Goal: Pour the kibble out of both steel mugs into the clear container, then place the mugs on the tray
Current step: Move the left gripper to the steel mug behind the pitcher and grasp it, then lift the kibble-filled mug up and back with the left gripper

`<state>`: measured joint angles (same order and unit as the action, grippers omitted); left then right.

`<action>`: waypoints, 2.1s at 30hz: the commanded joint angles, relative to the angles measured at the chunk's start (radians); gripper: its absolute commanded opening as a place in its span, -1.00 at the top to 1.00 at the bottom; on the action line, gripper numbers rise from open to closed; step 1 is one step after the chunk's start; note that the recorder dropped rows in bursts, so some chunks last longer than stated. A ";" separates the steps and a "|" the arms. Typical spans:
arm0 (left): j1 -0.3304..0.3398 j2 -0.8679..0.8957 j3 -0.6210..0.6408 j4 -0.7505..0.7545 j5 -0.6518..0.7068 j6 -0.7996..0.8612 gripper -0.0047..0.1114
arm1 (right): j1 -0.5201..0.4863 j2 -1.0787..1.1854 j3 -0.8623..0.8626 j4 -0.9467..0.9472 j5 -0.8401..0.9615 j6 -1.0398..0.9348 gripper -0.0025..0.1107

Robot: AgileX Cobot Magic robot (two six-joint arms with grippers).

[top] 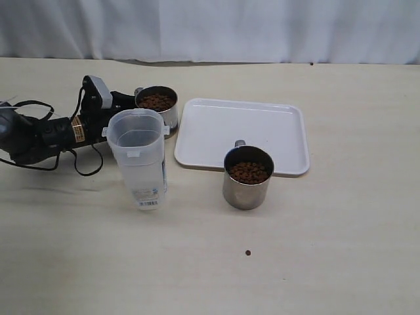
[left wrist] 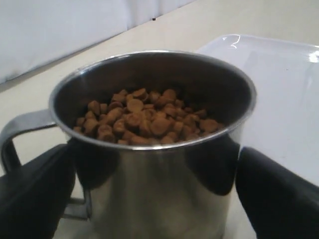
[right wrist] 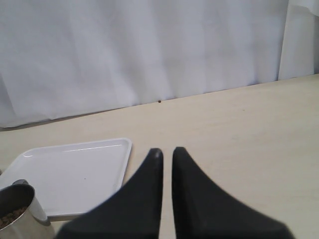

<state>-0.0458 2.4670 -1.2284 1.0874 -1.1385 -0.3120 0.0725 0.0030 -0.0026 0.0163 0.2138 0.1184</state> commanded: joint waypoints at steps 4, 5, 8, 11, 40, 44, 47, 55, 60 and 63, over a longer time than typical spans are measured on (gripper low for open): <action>-0.002 0.003 -0.032 -0.022 -0.033 -0.033 -0.17 | 0.003 -0.003 0.003 0.002 -0.002 -0.002 0.86; -0.002 0.003 -0.038 -0.027 -0.033 -0.036 -0.17 | 0.003 -0.003 0.003 0.002 -0.002 -0.002 0.86; -0.002 0.009 -0.061 -0.026 -0.031 -0.074 -0.17 | 0.003 -0.003 0.003 0.002 -0.002 -0.002 0.86; -0.002 0.024 -0.082 -0.023 -0.037 -0.108 -0.17 | 0.003 -0.003 0.003 0.002 -0.002 -0.002 0.86; 0.012 0.033 -0.111 -0.107 0.042 -0.110 0.92 | 0.003 -0.003 0.003 0.002 -0.002 -0.002 0.86; 0.056 -0.005 -0.111 -0.074 0.042 -0.175 0.92 | 0.003 -0.003 0.003 0.002 -0.002 -0.002 0.86; 0.089 -0.051 -0.111 -0.025 0.037 -0.242 0.92 | 0.003 -0.003 0.003 0.002 -0.002 -0.002 0.86; 0.163 -0.195 -0.111 0.055 0.028 -0.403 0.92 | 0.003 -0.003 0.003 0.002 -0.002 -0.002 0.86; 0.192 -0.293 -0.106 0.154 0.050 -0.506 0.92 | 0.003 -0.003 0.003 0.002 -0.002 -0.002 0.86; 0.196 -0.383 -0.076 0.187 0.104 -0.534 0.92 | 0.003 -0.003 0.003 0.002 -0.002 -0.002 0.86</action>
<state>0.1471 2.1727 -1.3245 1.2514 -1.0405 -0.8028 0.0725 0.0030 -0.0026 0.0163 0.2138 0.1184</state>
